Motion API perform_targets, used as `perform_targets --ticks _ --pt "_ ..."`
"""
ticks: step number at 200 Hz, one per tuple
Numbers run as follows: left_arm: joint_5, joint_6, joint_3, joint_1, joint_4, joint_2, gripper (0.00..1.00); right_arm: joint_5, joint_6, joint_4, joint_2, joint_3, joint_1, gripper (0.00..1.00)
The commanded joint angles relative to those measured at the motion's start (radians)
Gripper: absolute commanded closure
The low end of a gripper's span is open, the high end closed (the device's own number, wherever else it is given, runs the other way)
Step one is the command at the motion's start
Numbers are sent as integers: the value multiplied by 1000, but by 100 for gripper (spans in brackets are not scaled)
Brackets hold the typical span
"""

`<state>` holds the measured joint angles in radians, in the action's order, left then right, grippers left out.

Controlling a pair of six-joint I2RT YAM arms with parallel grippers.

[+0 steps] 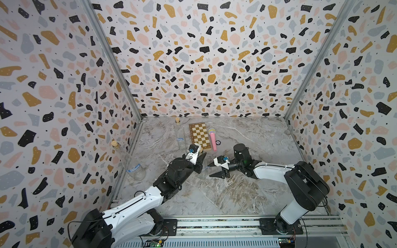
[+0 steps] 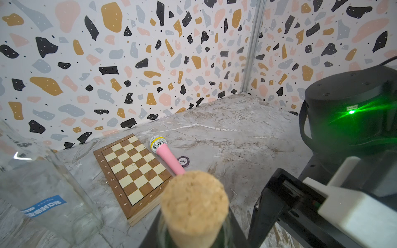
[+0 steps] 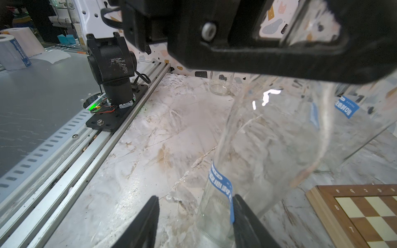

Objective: Remove the label from the bottle
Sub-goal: Tear open the label from the bottle.

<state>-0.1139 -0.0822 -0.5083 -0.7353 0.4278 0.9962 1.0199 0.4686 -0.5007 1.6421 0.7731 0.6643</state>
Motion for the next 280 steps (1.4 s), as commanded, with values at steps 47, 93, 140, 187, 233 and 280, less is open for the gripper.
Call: perform_targets --ticks 47,93,140,187,233,280 --pt "16 -24 9 -6 28 -21 100 -14 21 58 25 71 10 52" --pt "17 -24 9 -6 26 -19 100 -38 27 61 36 82 9 53" --pt "17 -24 9 -6 27 -20 100 -43 26 62 47 93 9 60" --pt "17 -23 11 -7 27 -24 100 -48 25 71 49 103 8 74" --pt "17 -23 12 -7 28 -25 100 -48 33 92 50 112 6 84" --pt "16 -22 13 -7 28 -28 100 -45 35 100 50 112 5 88"
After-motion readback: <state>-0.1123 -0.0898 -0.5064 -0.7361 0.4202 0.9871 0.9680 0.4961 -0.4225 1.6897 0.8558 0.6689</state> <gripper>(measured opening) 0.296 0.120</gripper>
